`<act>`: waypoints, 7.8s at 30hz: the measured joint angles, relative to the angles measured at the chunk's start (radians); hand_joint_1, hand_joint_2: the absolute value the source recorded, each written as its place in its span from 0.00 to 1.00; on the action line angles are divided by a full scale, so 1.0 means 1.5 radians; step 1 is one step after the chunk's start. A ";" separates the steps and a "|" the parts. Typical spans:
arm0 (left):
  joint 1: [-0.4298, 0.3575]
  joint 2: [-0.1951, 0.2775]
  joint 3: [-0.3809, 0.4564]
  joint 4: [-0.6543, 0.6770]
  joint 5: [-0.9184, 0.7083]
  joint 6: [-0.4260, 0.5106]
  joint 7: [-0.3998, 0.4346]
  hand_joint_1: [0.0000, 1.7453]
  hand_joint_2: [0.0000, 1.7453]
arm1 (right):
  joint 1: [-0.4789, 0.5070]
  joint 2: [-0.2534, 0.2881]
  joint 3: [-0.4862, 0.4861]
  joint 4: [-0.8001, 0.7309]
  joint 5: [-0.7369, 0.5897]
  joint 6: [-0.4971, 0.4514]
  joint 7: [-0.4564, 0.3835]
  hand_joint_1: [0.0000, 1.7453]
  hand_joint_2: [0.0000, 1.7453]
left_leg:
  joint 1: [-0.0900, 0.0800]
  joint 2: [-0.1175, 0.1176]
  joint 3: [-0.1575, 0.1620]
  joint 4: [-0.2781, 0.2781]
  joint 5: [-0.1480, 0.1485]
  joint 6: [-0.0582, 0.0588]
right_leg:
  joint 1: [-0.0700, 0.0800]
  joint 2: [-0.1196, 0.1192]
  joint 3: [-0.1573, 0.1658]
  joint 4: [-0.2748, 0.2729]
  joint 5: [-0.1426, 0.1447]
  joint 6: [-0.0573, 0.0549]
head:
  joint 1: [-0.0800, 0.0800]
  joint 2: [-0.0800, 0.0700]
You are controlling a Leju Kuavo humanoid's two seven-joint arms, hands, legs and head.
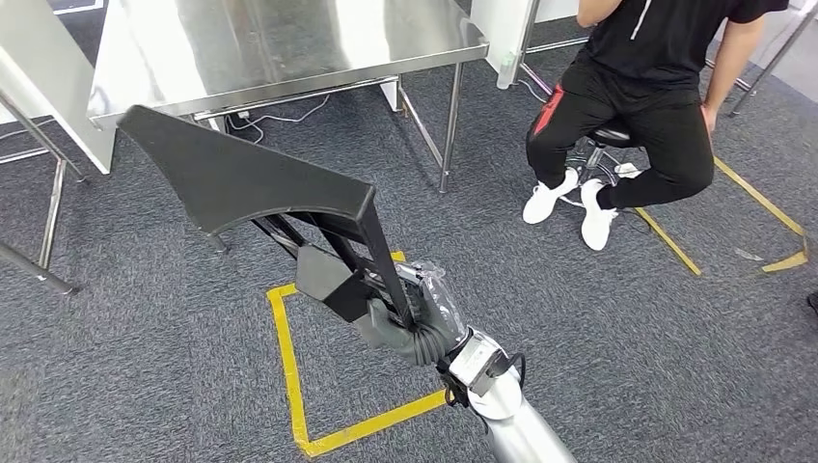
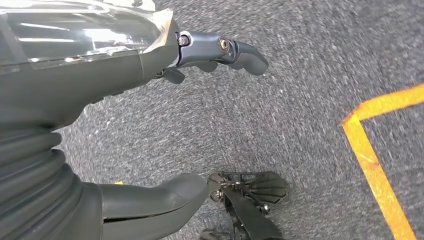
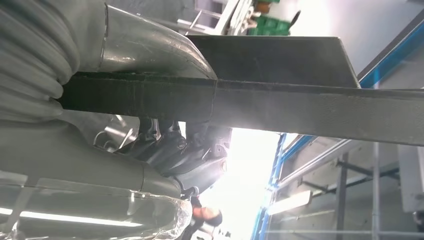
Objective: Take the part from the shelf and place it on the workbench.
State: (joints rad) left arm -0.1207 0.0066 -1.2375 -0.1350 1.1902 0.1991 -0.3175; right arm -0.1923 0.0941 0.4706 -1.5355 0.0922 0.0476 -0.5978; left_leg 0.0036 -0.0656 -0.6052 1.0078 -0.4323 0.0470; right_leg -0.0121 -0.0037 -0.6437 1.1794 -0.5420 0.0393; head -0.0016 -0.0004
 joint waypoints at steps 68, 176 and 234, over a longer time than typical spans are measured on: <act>-0.001 0.004 -0.028 0.003 0.018 0.001 -0.023 0.00 1.00 | 0.005 0.010 -0.013 0.001 0.019 -0.033 0.007 1.00 1.00 | -0.004 0.027 0.066 0.033 -0.081 -0.021 | -0.007 0.002 0.036 -0.103 0.051 -0.030 | -0.001 0.000; 0.000 0.000 -0.049 0.002 0.032 0.010 -0.014 0.00 1.00 | -0.005 -0.005 0.003 -0.018 0.205 -0.172 0.047 1.00 1.00 | -0.002 0.036 0.012 0.000 -0.004 0.009 | 0.008 0.011 0.074 -0.048 0.000 -0.005 | 0.001 -0.001; -0.040 -0.009 -0.116 0.002 0.009 0.032 0.008 0.00 1.00 | -0.491 0.034 0.057 0.735 0.940 -0.344 0.365 0.00 0.00 | -0.007 0.038 0.040 -0.007 -0.041 -0.009 | 0.002 0.009 0.026 -0.116 0.076 -0.014 | 0.001 -0.001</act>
State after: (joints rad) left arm -0.1800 -0.0072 -1.4122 -0.1320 1.2043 0.2465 -0.3049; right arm -0.9292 0.1452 0.5561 -0.4323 1.5015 -0.4683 -0.0498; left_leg -0.0064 -0.0087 -0.5452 0.9975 -0.4942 0.0330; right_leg -0.0089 0.0098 -0.6051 1.0054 -0.4281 0.0178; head -0.0004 -0.0015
